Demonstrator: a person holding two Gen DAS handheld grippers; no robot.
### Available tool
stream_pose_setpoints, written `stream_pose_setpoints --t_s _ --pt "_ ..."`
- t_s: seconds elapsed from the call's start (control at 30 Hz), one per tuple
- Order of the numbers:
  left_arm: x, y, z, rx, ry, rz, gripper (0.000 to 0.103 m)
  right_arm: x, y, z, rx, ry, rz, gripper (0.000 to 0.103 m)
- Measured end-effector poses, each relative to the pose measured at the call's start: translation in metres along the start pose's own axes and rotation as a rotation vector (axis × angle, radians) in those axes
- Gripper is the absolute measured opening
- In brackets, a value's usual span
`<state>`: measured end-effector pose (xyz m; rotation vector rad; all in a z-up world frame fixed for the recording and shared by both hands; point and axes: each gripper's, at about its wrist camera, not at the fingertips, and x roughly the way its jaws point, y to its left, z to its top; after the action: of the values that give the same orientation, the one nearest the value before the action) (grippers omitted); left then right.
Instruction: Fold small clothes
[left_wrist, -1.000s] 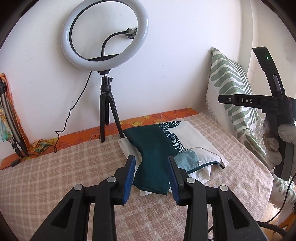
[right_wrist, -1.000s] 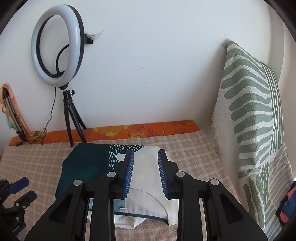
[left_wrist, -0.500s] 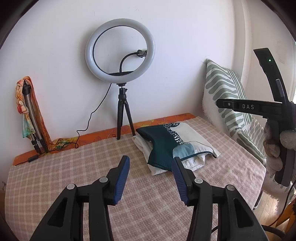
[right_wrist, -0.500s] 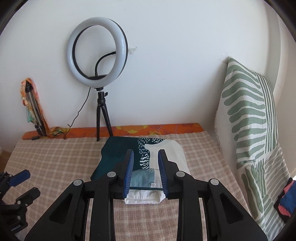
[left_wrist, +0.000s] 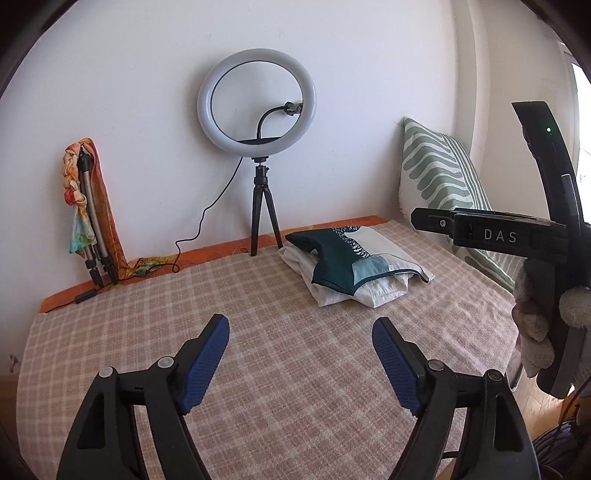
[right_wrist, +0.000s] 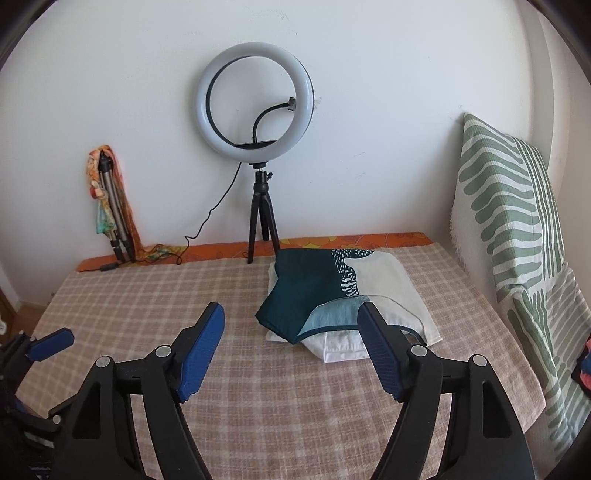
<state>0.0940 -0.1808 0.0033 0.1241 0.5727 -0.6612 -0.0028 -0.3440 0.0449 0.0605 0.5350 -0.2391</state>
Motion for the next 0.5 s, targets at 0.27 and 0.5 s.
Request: stream_pose_setpoints --t_s 0.27,0.5 --pt "-0.009 0.002 -0.030 0.037 0.002 0.035 0.097 0.005 0.006 -0.034 0.055 0.022 -0.038 0.080" --pt "-0.007 0.001 -0.037 0.053 0.013 0.047 0.103 0.009 0.009 -0.052 0.055 0.026 -0.079 0.080"
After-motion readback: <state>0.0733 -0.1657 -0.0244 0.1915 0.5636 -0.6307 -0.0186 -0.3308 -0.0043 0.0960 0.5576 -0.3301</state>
